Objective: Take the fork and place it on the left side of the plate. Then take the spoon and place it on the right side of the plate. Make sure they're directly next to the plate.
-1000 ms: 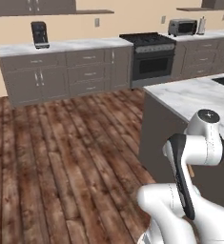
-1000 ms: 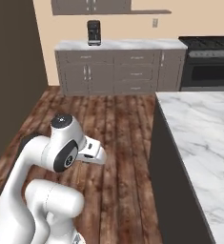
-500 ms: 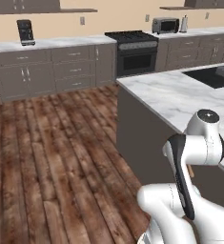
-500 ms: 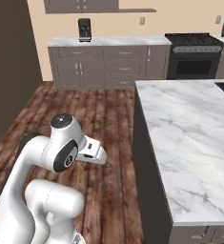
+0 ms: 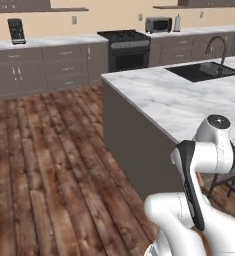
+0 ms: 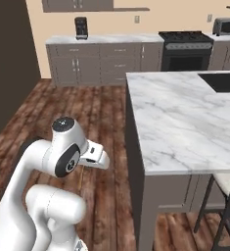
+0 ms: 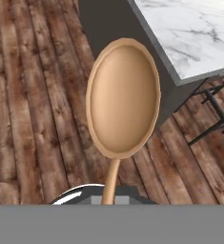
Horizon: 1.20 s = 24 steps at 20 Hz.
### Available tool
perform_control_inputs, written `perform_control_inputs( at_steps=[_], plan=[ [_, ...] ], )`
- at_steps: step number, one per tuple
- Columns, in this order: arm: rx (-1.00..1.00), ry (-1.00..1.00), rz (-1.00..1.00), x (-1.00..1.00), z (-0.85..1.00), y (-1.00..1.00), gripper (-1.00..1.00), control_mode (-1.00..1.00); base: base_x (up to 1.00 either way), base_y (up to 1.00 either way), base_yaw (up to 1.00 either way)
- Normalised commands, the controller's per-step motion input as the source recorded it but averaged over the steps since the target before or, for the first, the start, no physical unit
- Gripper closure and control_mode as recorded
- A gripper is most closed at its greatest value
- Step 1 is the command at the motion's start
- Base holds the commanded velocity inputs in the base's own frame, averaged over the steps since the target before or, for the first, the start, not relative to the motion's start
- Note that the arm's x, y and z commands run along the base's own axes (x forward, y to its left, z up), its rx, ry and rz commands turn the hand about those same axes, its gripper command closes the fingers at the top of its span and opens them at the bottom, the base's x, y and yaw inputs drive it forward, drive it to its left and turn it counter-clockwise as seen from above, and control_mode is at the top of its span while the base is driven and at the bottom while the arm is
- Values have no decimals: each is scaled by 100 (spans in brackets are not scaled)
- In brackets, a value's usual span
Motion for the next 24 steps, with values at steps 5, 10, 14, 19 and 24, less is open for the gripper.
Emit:
perform_control_inputs(
  at_steps=[5, 10, 14, 19, 24],
  plan=[
    [0, 0, 0, 0, 0, 0, 100, 100, -13, -70, -7],
    [0, 0, 0, 0, 0, 0, 100, 100, 10, -88, -6],
    [0, 0, 0, 0, 0, 0, 100, 100, 0, -100, -2],
    [0, 0, 0, 0, 0, 0, 100, 100, 0, -100, 0],
    [0, 0, 0, 0, 0, 0, 100, 100, 0, -100, 0]
  ],
)
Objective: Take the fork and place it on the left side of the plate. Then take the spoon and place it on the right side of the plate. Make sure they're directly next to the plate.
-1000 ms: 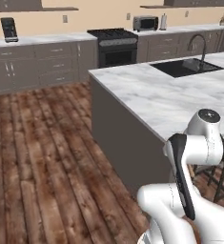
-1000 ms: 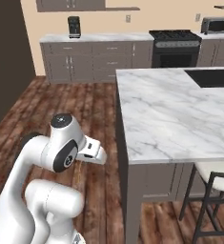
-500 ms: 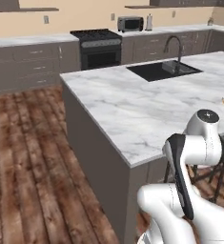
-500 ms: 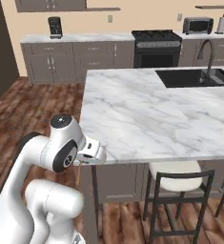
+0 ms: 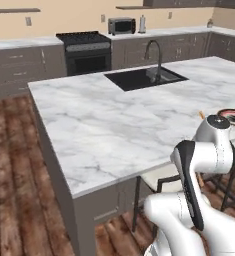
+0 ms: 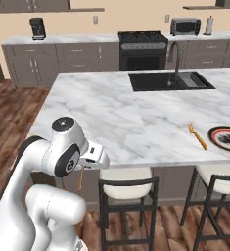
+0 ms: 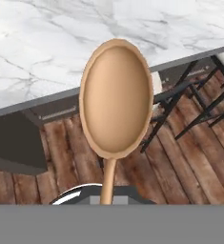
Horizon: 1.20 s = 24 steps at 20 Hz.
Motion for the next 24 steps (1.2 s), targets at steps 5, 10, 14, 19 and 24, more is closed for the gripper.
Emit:
perform_control_inputs(
  at_steps=[5, 10, 14, 19, 24],
  plan=[
    [0, 0, 0, 0, 0, 0, 100, 100, 0, -100, 0],
    [0, 0, 0, 0, 0, 0, 100, 100, -7, -100, 0],
    [0, 0, 0, 0, 0, 0, 100, 100, -5, -100, 0],
    [0, 0, 0, 0, 0, 0, 100, 100, -1, -100, 0],
    [0, 0, 0, 0, 0, 0, 100, 100, 0, -100, 0]
  ],
)
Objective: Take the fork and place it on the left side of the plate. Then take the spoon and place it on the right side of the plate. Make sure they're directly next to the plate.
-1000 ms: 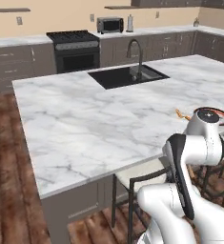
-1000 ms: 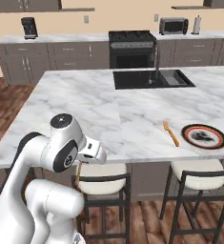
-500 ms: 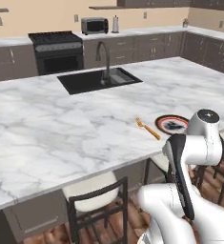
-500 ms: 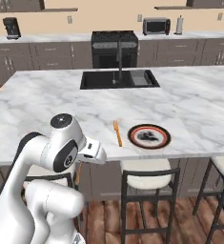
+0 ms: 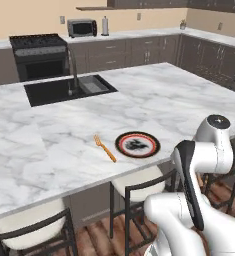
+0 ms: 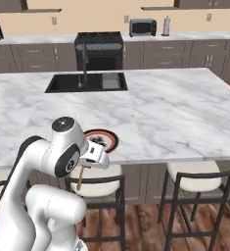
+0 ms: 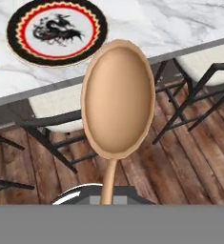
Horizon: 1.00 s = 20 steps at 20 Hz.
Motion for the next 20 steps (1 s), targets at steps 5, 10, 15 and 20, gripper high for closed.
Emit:
perform_control_inputs(
  at_steps=[5, 10, 15, 20],
  plan=[
    [0, 0, 0, 0, 0, 0, 100, 100, 0, -96, 0],
    [0, 0, 0, 0, 0, 0, 100, 100, 14, -64, 2],
    [0, 0, 0, 0, 0, 0, 100, 100, 41, -11, 19],
    [0, 0, 0, 0, 0, 0, 100, 100, 32, -13, 27]
  ],
)
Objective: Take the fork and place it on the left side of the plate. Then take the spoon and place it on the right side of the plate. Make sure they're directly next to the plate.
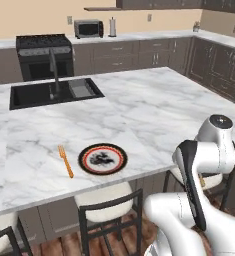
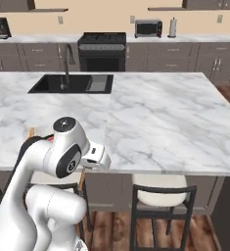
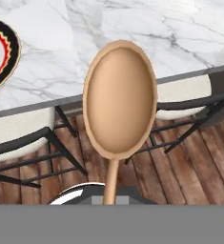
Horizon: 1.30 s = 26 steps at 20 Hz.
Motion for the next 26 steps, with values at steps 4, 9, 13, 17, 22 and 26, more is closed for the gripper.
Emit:
perform_control_inputs(
  at_steps=[4, 9, 13, 17, 22, 26],
  plan=[
    [0, 0, 0, 0, 0, 0, 100, 100, 10, -30, 28],
    [0, 0, 0, 0, 0, 0, 100, 100, 10, -22, 33],
    [3, -2, 17, 4, 0, -10, 100, -100, 7, -10, 18],
    [9, -9, 33, 23, 0, -24, 100, -100, 0, 0, 0],
    [14, -19, 26, 49, 0, -11, 100, -100, 0, 0, 0],
    [11, -2, 6, 68, 0, 0, 100, -100, 0, 0, 0]
  ],
)
